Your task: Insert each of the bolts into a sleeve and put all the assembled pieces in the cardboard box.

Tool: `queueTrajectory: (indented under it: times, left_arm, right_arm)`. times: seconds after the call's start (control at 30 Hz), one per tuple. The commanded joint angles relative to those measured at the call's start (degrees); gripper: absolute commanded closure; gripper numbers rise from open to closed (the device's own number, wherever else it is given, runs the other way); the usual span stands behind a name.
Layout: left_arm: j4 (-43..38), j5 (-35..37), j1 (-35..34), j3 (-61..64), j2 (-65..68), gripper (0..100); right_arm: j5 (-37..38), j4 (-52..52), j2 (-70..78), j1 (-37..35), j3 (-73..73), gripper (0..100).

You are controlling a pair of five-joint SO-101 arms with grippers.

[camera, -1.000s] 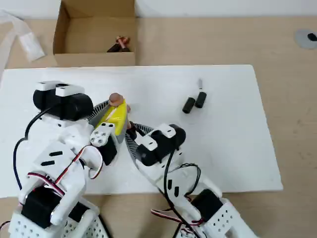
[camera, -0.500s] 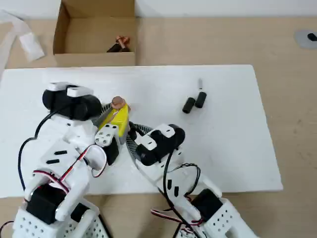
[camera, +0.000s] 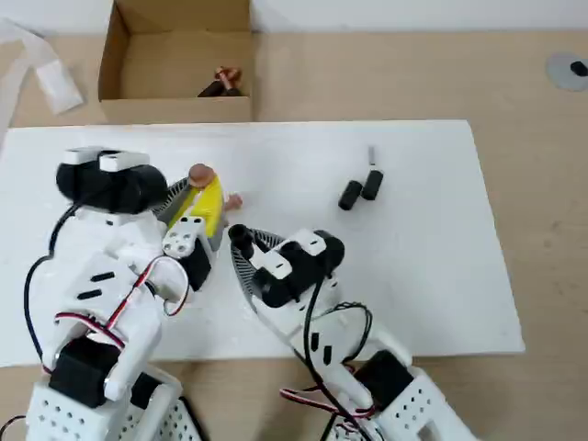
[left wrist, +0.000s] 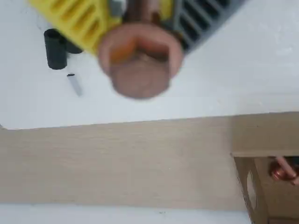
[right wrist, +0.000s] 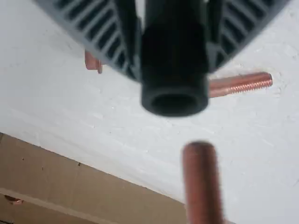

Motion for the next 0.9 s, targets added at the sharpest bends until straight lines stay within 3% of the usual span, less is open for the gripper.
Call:
queueTrajectory:
  times: [0.0, 0.6, 0.73, 0.87]
  left_arm:
    - [-1.4, 0.6, 3.1, 0.4, 0.1, 99]
    - [0.3, 0.4, 4.7, 4.0, 0.1, 99]
    - [3.5, 1.1, 4.7, 3.7, 0.0, 91]
    - [13.0, 5.9, 4.7, -1.1, 0.1, 83]
  right_arm:
    - [0.3, -1.5, -6.2, 0.9, -1.3, 98.9]
    - [0.3, -1.4, -6.2, 0.9, -1.3, 98.9]
    - [0.3, -1.4, -6.2, 0.9, -1.4, 98.9]
    - [0.3, -1.2, -5.9, 1.0, -1.4, 98.9]
